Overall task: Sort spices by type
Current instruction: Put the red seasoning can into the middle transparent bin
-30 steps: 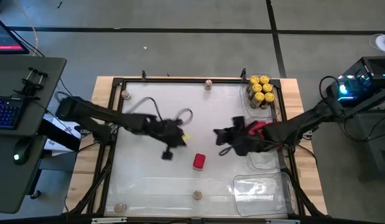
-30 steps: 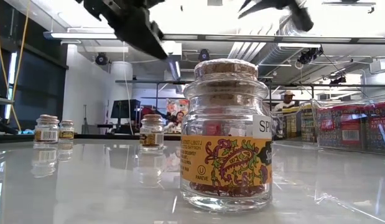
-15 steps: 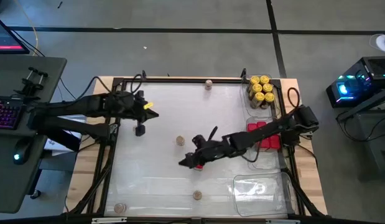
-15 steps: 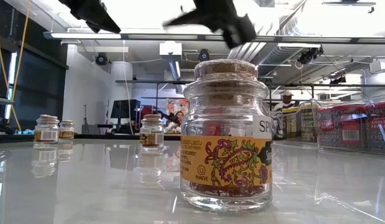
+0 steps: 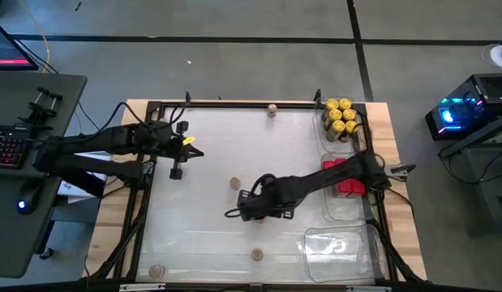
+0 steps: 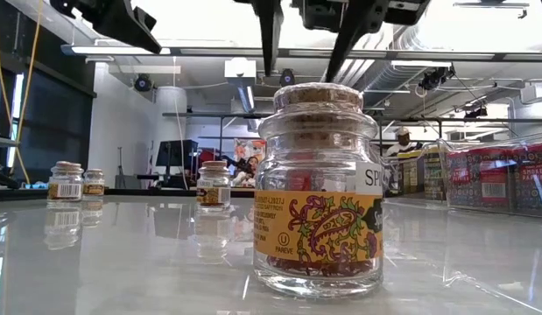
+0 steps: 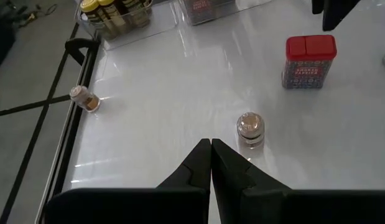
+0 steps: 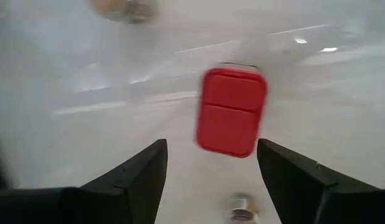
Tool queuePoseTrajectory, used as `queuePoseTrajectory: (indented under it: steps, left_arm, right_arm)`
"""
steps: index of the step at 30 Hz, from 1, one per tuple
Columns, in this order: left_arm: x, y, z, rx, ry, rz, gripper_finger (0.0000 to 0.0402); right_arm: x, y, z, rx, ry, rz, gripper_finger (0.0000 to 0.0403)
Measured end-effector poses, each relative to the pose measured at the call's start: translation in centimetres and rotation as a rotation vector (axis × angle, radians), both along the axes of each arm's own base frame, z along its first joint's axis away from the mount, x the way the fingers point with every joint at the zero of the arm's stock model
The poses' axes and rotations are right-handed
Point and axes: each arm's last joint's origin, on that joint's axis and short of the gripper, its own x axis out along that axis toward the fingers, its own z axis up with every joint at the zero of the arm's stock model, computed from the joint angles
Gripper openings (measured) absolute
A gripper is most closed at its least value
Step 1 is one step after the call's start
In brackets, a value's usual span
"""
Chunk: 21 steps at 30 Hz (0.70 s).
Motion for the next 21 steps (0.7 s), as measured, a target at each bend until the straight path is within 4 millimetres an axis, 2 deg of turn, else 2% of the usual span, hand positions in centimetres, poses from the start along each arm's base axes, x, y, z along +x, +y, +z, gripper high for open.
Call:
queuePoseTrajectory:
  steps: [5,9,16,21]
  left_arm:
    - [-0.1,0.0,0.0,-0.015,-0.003,0.010,0.0000]
    - [-0.2,0.0,0.0,-0.017,0.005,0.010,0.0000]
    - [-0.3,0.0,-0.2,-0.021,0.022,0.012,0.0000]
    - [-0.4,0.0,-0.2,-0.027,0.033,0.016,0.0000]
  right_arm:
    - [1.5,0.4,-1.8,-0.011,0.138,-0.090,0.0244]
    - [3.2,0.1,-3.2,-0.033,0.120,-0.109,0.0243]
    - [3.6,-0.5,-3.9,-0.044,0.133,-0.129,0.0243]
    - [3.9,-0.7,-2.8,-0.067,0.085,-0.075,0.0243]
